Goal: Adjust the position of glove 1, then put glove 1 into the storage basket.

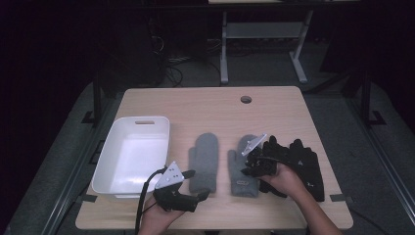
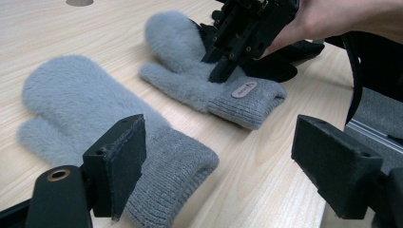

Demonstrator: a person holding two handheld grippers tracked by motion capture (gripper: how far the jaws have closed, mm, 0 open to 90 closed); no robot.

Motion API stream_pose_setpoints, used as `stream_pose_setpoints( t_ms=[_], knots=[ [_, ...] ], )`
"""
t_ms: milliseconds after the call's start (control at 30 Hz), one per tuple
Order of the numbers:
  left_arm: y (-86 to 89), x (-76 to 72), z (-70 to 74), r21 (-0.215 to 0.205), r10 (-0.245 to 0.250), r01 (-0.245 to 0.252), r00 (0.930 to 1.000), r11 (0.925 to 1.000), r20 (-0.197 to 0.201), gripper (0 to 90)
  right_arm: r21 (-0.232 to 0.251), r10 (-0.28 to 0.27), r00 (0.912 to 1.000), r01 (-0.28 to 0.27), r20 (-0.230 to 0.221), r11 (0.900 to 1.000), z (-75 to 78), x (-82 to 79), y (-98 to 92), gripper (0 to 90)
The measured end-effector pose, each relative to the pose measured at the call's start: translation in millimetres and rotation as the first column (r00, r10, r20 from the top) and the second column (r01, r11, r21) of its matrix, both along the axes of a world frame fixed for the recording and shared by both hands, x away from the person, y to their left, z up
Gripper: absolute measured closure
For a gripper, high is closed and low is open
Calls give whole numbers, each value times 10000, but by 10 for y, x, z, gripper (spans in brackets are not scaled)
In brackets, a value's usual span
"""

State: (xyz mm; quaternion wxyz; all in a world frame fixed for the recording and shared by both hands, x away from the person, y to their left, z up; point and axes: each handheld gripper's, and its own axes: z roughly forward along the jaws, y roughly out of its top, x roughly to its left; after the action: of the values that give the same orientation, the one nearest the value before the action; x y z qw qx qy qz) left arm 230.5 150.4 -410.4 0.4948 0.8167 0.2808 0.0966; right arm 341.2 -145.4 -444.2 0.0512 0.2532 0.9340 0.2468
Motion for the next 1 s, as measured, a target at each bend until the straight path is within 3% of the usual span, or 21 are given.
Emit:
stream_pose_setpoints(
  t_ms=[300, 567, 700, 1000],
  knots=[
    [8, -3, 10, 2, 1, -1, 10000, 10000, 85, 188, 493, -251, 9996, 258, -146, 9985, 51, 8, -48, 830],
    [-7, -7, 18, 27, -63, 62, 9999, 10000, 139, 187, 646, -219, 9997, 209, 146, 9977, 197, -25, -40, 836],
    [-1, 1, 24, -6, -67, 67, 9999, 10000, 128, 187, 857, -337, 9994, 329, 73, 9958, 256, -31, -46, 837],
    [24, -4, 37, -63, 61, -60, 9999, 10000, 161, 186, 1022, -88, 9994, 52, 348, 9947, 402, -2, 8, 839]
  ],
)
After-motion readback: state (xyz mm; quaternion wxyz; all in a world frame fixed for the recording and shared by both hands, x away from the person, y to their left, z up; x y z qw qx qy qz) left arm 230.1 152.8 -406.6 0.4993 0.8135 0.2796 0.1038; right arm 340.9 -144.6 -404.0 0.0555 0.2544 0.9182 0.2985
